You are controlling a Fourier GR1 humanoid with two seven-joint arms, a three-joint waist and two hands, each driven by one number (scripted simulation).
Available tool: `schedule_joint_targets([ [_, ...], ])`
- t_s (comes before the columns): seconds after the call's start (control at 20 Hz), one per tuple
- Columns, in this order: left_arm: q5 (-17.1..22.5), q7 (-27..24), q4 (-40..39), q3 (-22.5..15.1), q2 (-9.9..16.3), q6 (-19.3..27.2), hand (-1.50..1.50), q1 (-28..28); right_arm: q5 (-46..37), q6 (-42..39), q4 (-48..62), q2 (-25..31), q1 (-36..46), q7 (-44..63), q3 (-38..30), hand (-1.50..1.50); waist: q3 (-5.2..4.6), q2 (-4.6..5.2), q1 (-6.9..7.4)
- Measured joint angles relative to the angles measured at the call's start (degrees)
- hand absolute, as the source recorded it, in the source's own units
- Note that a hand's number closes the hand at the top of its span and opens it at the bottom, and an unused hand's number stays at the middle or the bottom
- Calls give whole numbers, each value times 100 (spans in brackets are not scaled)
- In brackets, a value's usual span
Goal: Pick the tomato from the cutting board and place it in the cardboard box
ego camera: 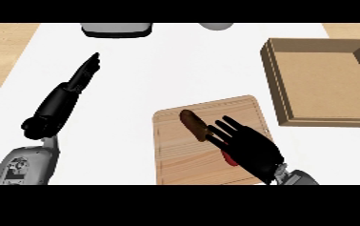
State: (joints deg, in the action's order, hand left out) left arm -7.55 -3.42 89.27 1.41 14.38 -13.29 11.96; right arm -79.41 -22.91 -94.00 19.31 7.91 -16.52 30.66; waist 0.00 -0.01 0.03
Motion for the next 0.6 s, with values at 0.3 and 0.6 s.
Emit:
schedule_joint_targets([
  [0.3, -39, 43, 75, 72, -67, -94, 0, 9, -154, 162, 694, -266, 242, -306, -211, 150, 0, 1, 8],
  [0.6, -115, 16, 31, 78, -164, -63, 0, 10, -253, 916, 1018, -320, 283, -888, -128, 150, -2, -14, 8],
])
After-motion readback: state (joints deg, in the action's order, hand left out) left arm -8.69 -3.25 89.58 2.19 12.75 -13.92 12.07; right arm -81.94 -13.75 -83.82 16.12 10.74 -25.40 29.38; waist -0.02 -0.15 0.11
